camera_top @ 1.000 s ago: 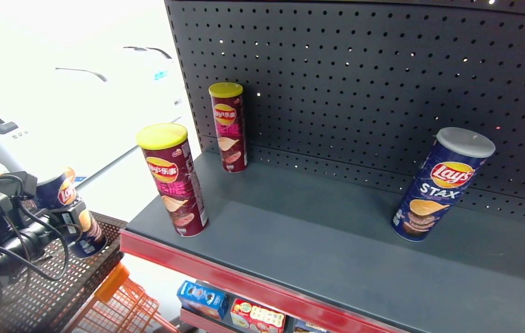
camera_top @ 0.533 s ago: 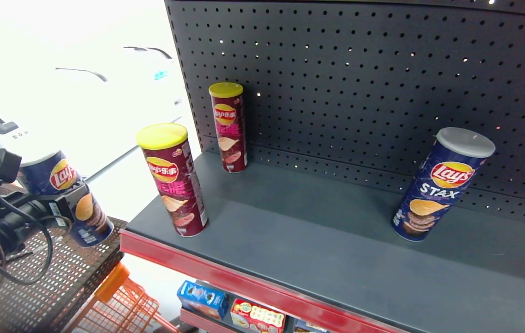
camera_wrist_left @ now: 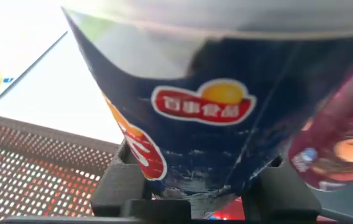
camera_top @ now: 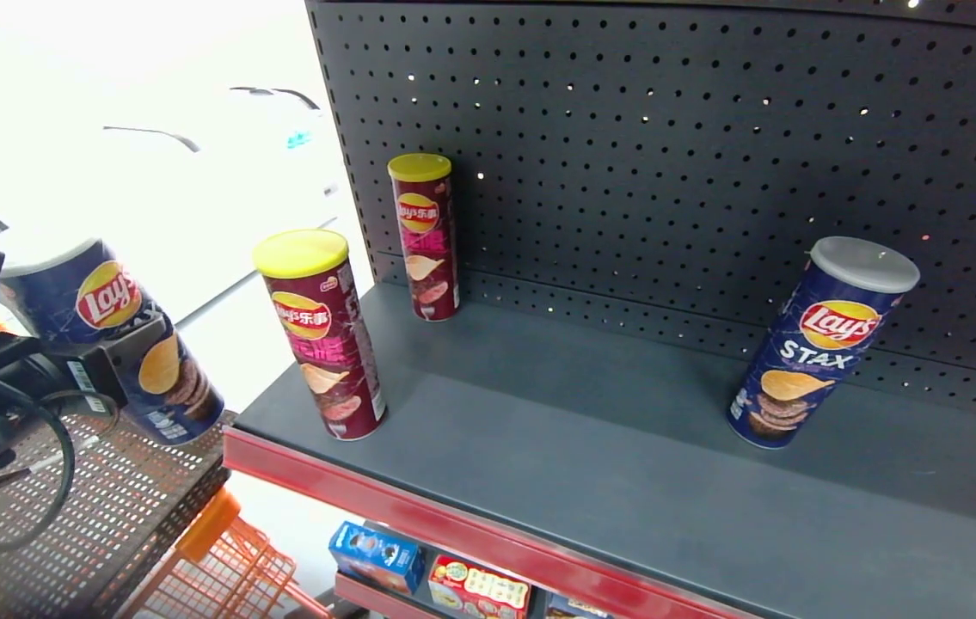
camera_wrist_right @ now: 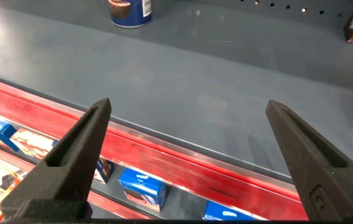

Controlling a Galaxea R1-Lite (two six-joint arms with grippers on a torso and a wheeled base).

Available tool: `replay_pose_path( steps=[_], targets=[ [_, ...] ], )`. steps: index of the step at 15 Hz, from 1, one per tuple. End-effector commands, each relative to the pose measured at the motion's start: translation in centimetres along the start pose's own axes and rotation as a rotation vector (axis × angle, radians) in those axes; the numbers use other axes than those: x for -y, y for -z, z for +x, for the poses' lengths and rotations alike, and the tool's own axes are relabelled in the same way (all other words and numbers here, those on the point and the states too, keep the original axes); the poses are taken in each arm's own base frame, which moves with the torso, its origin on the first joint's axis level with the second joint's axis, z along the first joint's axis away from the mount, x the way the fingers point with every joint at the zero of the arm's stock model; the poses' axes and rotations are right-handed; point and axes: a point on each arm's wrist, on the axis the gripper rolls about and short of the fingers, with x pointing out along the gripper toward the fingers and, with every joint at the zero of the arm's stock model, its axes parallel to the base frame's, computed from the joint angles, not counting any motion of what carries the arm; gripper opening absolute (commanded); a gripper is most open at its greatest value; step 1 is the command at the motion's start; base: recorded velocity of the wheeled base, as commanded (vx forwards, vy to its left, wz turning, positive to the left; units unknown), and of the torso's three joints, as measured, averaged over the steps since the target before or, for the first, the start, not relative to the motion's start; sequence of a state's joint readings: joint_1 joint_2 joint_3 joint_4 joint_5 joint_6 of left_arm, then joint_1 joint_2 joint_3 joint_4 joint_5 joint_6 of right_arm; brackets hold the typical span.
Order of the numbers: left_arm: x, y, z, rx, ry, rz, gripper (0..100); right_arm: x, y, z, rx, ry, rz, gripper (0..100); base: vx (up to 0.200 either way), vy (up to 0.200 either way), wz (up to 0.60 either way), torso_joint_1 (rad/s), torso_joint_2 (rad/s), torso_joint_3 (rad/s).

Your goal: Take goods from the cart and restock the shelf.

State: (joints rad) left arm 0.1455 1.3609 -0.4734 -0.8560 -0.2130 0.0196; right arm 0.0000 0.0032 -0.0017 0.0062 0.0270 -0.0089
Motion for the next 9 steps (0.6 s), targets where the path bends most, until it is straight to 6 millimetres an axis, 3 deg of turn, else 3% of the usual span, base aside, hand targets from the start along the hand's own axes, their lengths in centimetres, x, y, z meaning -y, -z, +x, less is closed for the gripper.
replay_pose_path(
  steps=[1,9],
  targets=[
    [1.2,-1.3,-1.7,0.057,0.042,0.011,0,0.0,0.0,0.0,-0.002,-0.001,0.0,100,0.0,0.0,0.0,0.0,0.0,0.0],
    [3.1,-2.9,-5.2,0.121,0.122,0.019,0,0.0,0.0,0.0,-0.002,-0.001,0.0,100,0.0,0.0,0.0,0.0,0.0,0.0]
  ],
)
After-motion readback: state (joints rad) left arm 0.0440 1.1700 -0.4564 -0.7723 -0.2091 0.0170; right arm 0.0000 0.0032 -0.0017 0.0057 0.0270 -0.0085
